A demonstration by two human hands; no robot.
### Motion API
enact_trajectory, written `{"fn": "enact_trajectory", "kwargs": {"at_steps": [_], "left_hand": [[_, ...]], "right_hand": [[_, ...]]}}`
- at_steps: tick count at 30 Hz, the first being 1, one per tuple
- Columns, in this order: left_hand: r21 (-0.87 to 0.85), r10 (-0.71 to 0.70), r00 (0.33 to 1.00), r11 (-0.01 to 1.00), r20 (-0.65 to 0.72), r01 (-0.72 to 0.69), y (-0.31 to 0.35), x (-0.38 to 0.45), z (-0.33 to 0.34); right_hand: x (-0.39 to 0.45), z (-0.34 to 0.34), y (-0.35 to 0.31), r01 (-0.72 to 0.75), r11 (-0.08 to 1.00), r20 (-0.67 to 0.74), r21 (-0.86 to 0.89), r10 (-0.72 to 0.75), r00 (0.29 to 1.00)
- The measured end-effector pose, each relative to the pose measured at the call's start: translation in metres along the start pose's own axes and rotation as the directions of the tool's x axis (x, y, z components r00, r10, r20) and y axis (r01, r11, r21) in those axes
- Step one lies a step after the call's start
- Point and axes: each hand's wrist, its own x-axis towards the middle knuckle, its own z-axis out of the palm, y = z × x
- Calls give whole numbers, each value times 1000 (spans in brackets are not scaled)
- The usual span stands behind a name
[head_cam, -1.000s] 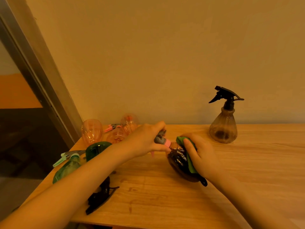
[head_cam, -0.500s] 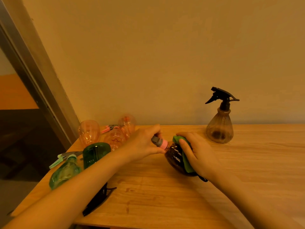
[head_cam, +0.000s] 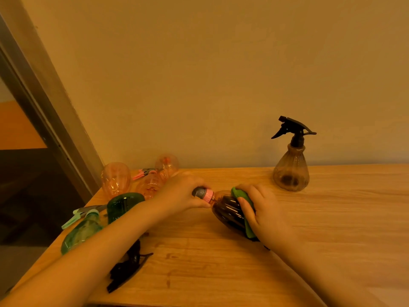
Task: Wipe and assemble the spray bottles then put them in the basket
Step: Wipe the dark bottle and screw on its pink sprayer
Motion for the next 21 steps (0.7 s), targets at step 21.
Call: {"fn": "enact_trajectory", "kwargs": {"at_steps": [21], "left_hand": [[238, 392, 914, 902, -104, -360, 2, -8, -1]], "right_hand": [[18, -8, -19, 19, 998, 119, 65, -27, 993]]}}
